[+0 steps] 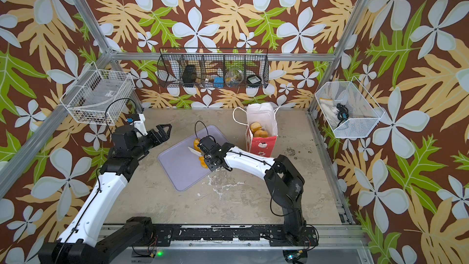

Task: Pack bread into a paper bag
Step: Adjust the fake bread on the plate.

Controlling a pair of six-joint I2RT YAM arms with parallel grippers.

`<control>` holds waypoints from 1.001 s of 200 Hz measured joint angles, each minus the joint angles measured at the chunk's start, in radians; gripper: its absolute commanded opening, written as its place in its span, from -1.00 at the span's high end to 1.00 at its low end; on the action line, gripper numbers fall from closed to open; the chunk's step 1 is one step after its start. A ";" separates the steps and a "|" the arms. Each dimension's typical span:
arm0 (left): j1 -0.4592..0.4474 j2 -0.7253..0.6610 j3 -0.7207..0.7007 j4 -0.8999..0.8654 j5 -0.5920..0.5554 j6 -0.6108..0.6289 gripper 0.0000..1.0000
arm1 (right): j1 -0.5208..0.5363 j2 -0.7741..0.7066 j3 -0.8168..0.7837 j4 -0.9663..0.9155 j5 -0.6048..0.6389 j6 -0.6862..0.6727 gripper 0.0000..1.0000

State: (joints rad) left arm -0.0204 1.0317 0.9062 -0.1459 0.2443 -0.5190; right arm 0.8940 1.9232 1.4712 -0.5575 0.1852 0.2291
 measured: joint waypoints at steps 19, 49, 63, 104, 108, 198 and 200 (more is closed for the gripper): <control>0.000 0.000 0.000 0.000 0.000 0.000 -1.00 | 0.000 0.004 -0.013 -0.006 -0.013 0.007 -0.05; 0.000 0.003 0.000 0.000 0.000 0.000 -1.00 | 0.001 0.040 -0.015 -0.008 -0.032 0.017 0.34; 0.000 0.002 -0.003 0.003 0.000 0.000 -0.99 | 0.003 0.056 -0.014 -0.013 -0.031 0.024 0.81; 0.000 0.002 -0.004 0.004 0.000 0.000 -0.99 | 0.006 0.055 -0.005 -0.024 -0.026 0.032 1.00; 0.000 0.002 -0.004 0.004 0.000 0.000 -0.99 | 0.006 0.049 -0.005 -0.029 -0.025 0.032 1.00; 0.000 -0.007 -0.005 0.004 0.000 -0.001 -0.99 | 0.010 -0.256 0.023 -0.063 -0.001 -0.024 1.00; 0.000 -0.008 -0.005 0.004 0.000 -0.001 -0.99 | 0.010 -0.259 0.023 -0.063 -0.001 -0.024 1.00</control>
State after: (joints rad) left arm -0.0208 1.0241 0.9009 -0.1417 0.2443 -0.5198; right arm 0.9035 1.6646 1.4940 -0.6209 0.1844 0.2050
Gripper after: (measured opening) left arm 0.998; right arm 0.241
